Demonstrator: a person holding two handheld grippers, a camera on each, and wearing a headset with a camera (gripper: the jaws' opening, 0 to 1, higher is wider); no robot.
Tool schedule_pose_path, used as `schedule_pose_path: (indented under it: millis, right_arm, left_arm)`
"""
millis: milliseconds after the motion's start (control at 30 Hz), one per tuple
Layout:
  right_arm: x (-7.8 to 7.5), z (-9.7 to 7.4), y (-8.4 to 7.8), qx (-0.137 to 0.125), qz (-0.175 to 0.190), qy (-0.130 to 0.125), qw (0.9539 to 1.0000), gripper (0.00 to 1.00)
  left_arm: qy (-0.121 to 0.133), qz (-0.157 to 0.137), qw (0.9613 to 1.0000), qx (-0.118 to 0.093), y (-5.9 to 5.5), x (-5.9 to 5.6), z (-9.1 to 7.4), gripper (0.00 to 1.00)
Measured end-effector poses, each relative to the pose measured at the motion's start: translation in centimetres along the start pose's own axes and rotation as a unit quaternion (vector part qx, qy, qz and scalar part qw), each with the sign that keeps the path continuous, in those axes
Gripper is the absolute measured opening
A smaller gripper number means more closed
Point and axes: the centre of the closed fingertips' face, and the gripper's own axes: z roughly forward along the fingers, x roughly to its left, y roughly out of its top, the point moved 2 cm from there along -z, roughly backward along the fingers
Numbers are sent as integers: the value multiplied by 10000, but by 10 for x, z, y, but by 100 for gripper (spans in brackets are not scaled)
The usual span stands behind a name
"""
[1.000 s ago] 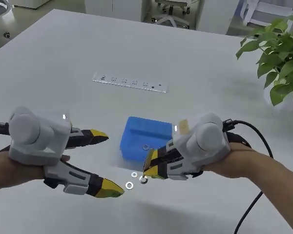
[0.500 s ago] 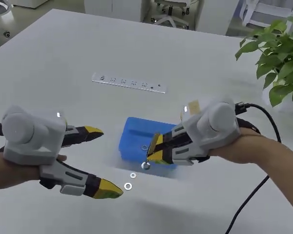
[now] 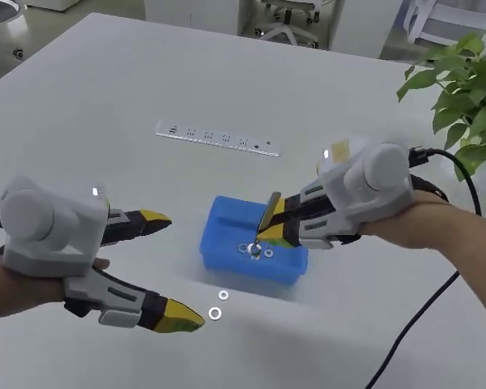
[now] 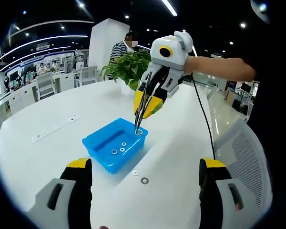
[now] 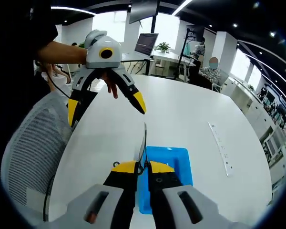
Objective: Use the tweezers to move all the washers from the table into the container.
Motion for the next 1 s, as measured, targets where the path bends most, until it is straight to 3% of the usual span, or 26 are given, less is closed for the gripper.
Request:
schedule_pose_path:
  millis: [600, 1000]
  right_arm:
    - [-25, 20, -37, 292, 94, -164, 9994, 9]
    - [-26, 35, -64, 422, 325, -208, 9984, 9]
  left_arm:
    - [64, -19, 10000, -39, 1, 6, -3, 99]
    - [74, -9, 10000, -64, 4, 9, -2, 99]
